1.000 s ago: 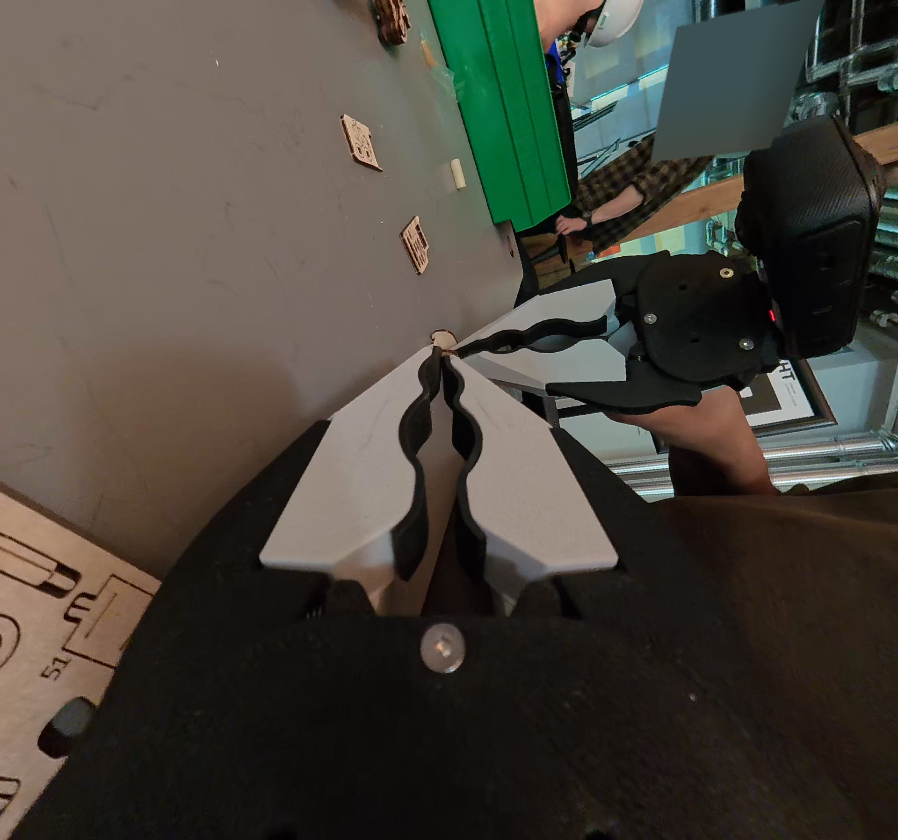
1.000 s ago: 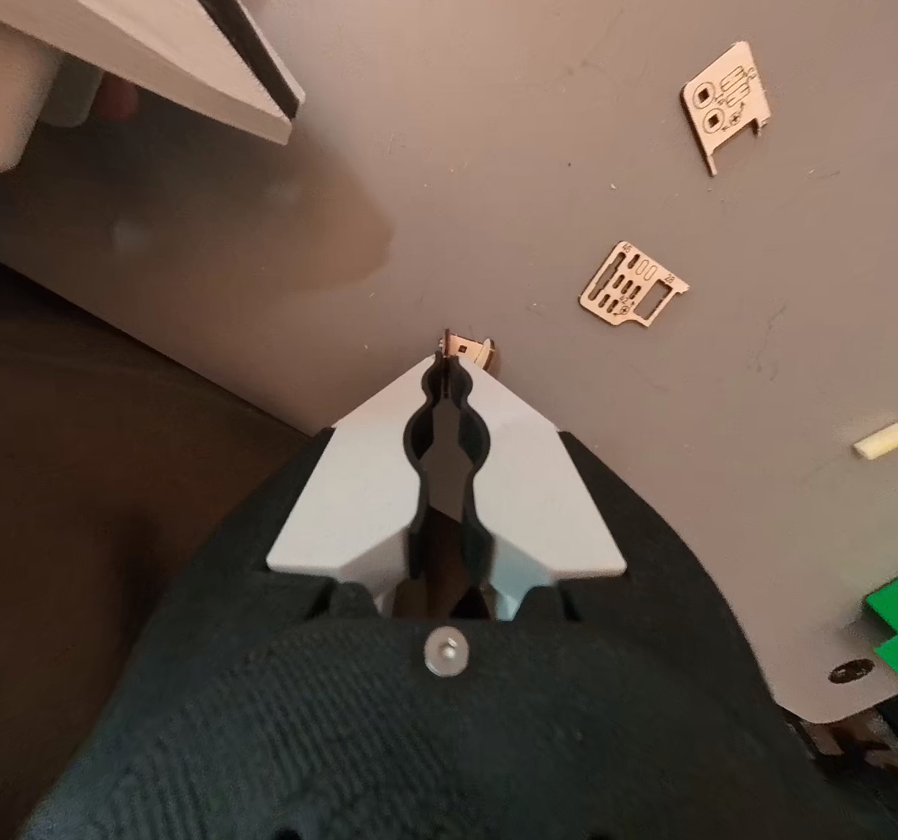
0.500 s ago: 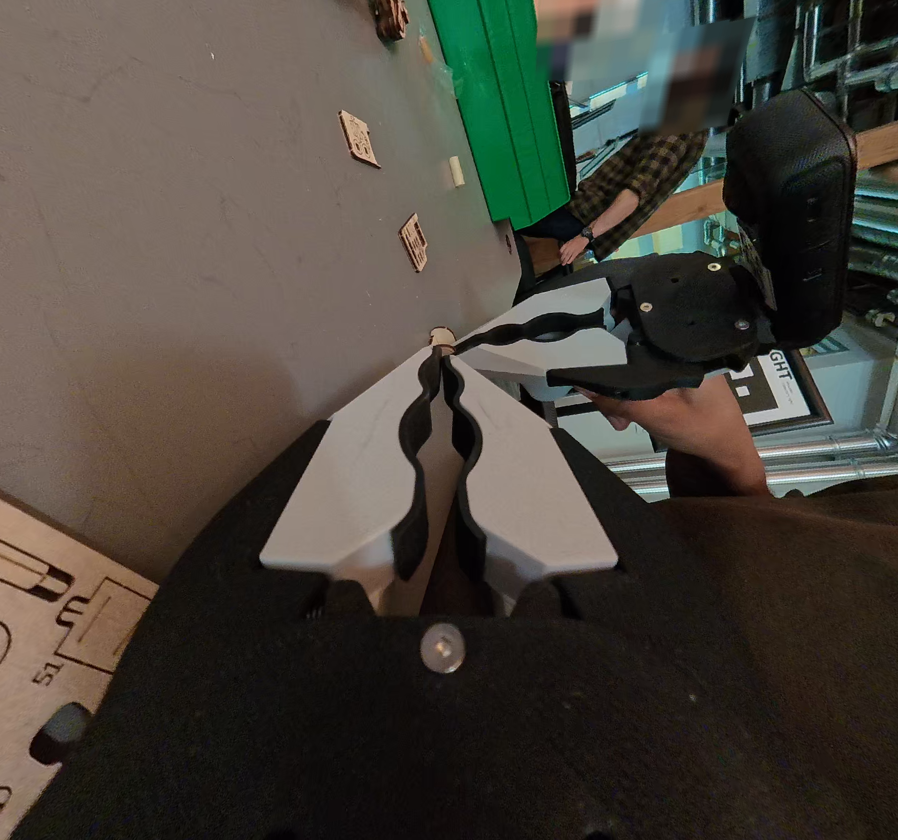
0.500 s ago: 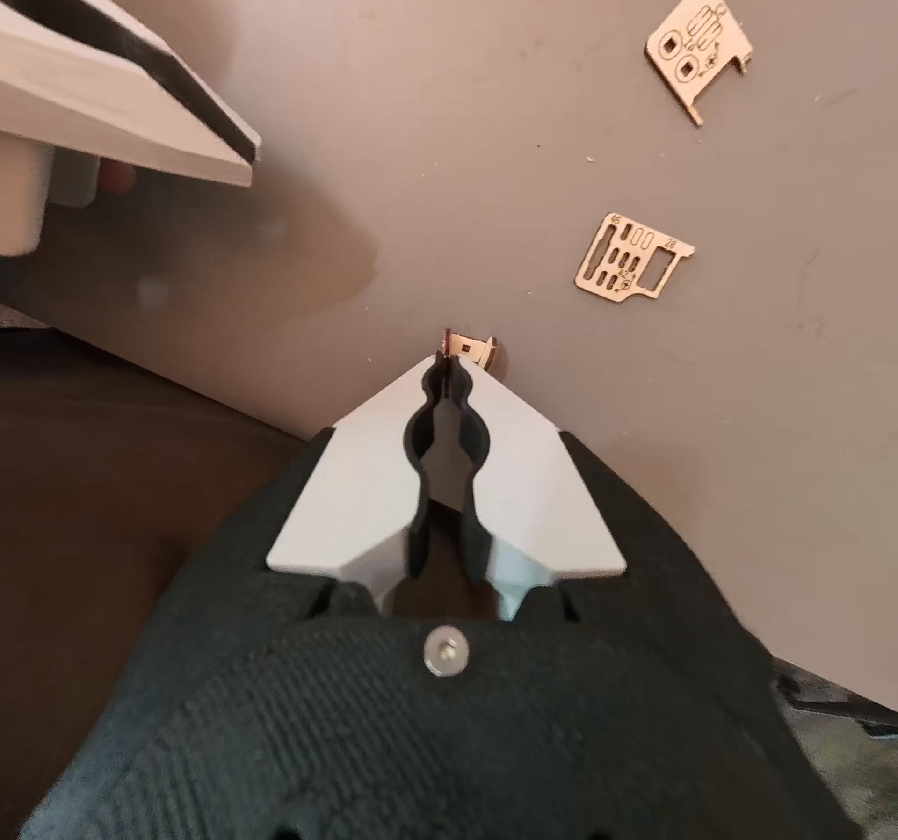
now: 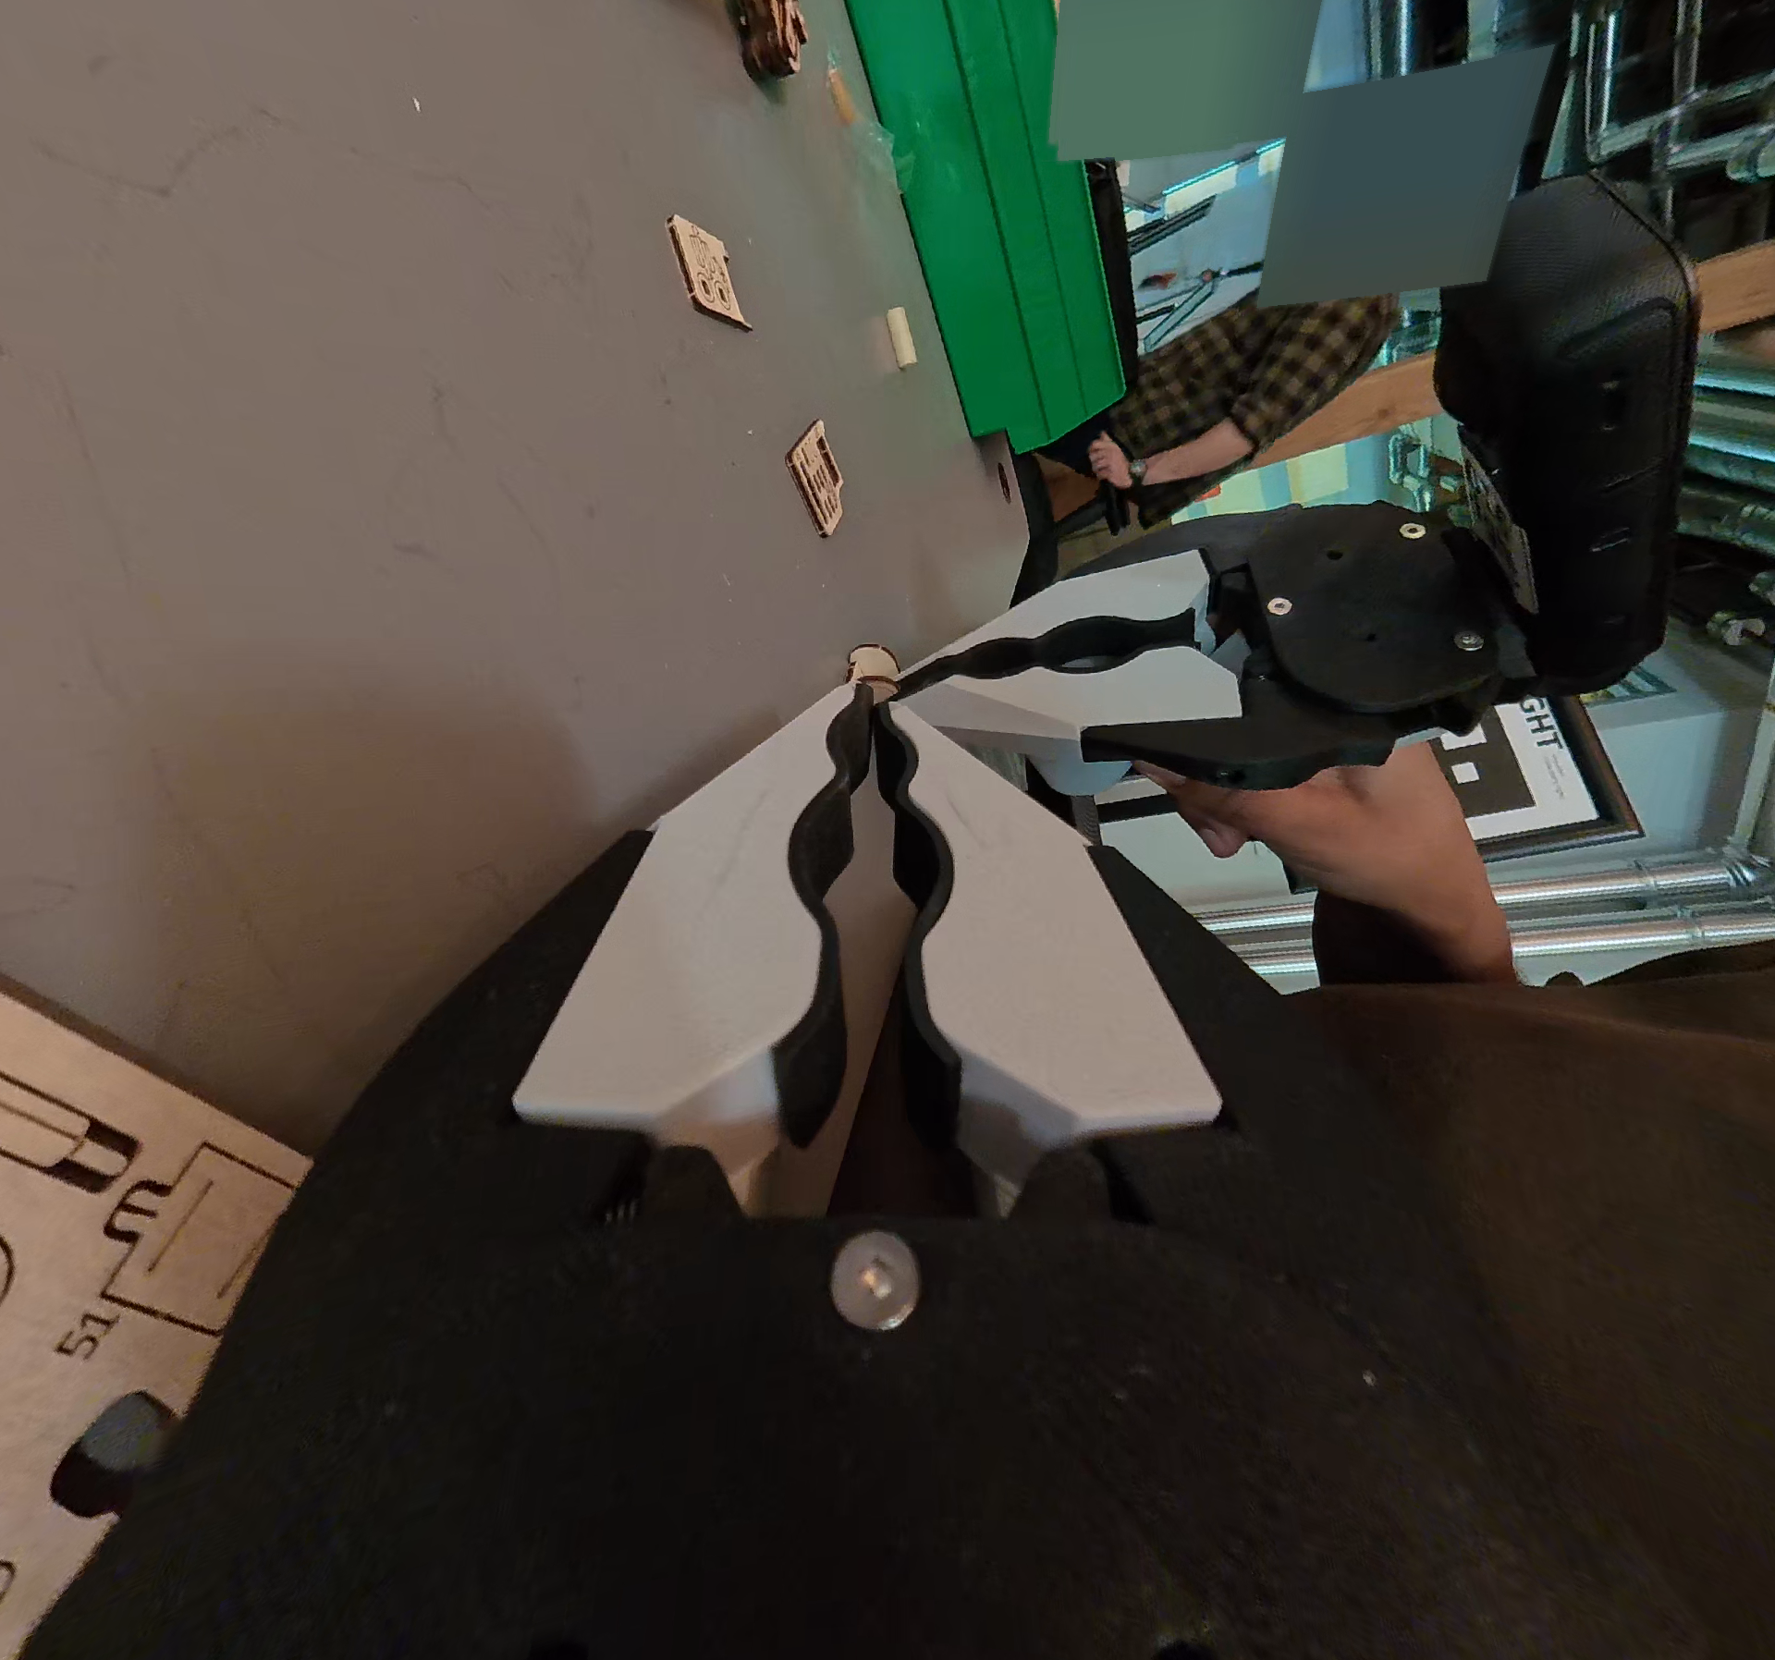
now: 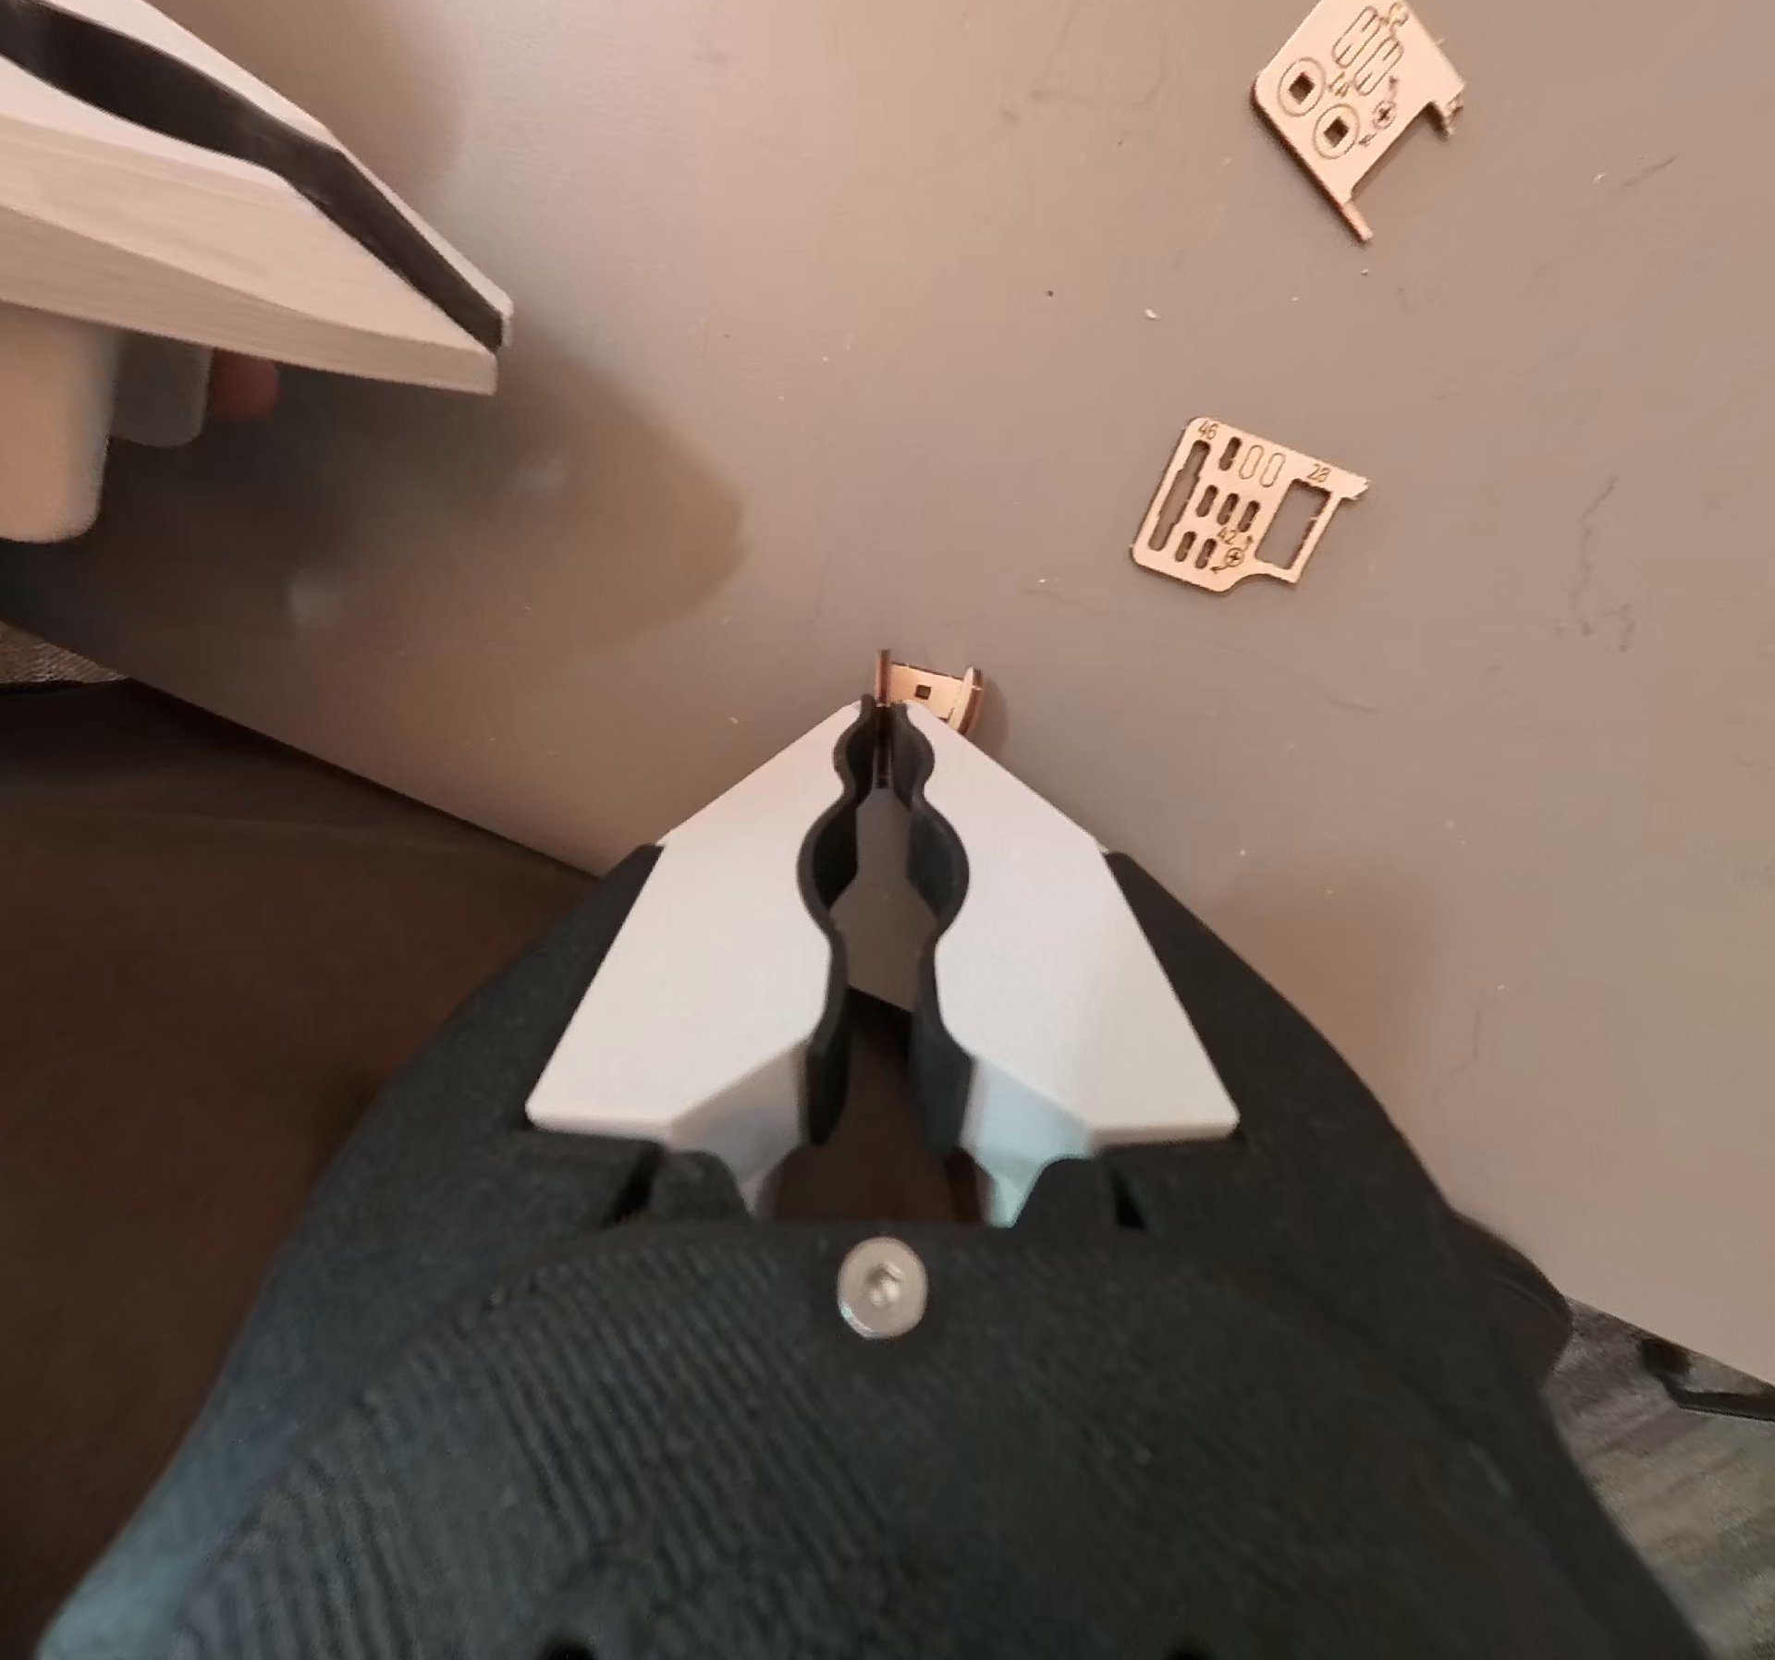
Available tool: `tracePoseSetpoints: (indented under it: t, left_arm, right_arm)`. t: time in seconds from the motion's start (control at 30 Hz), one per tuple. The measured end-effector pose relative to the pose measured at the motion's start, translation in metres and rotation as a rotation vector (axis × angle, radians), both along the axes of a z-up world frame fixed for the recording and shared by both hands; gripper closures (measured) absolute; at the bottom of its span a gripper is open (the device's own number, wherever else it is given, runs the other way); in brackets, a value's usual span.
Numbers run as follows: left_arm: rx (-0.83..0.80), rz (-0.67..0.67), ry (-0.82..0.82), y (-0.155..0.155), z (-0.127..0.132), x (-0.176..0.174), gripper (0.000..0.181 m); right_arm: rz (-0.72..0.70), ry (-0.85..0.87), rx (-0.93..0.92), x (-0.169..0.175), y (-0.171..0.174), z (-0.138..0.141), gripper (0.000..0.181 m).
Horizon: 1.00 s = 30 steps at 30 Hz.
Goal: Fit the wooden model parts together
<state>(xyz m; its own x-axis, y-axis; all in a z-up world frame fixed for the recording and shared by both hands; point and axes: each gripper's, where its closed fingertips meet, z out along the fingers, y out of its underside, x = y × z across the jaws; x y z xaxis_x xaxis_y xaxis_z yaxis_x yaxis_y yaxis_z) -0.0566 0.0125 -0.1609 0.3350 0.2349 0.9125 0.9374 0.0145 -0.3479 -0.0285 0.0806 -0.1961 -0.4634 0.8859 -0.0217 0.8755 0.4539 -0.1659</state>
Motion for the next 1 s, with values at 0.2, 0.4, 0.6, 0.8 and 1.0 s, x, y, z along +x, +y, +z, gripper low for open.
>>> tracePoseSetpoints:
  t: [0.2,0.4,0.6,0.8,1.0]
  left_arm:
    - [0.000,-0.001,0.000,0.0001,-0.0001,0.0001,0.181]
    - [-0.001,-0.002,0.000,0.0000,-0.0002,0.0004,0.181]
    - [0.001,-0.002,-0.001,0.0000,0.0001,0.0003,0.181]
    - [0.001,-0.003,-0.002,0.0005,-0.0001,0.0007,0.181]
    - [0.005,-0.004,-0.003,0.0005,0.0004,0.0009,0.181]
  right_arm:
    - [-0.019,-0.003,-0.005,0.0000,0.0004,-0.0013,0.180]
    - [-0.037,-0.005,-0.006,-0.0011,0.0005,-0.0015,0.180]
    - [-0.075,-0.018,-0.021,-0.0013,0.0008,-0.0015,0.180]
    - [-0.143,-0.043,-0.035,-0.0014,0.0010,-0.0016,0.180]
    - [-0.206,-0.072,-0.045,-0.0013,0.0014,-0.0018,0.179]
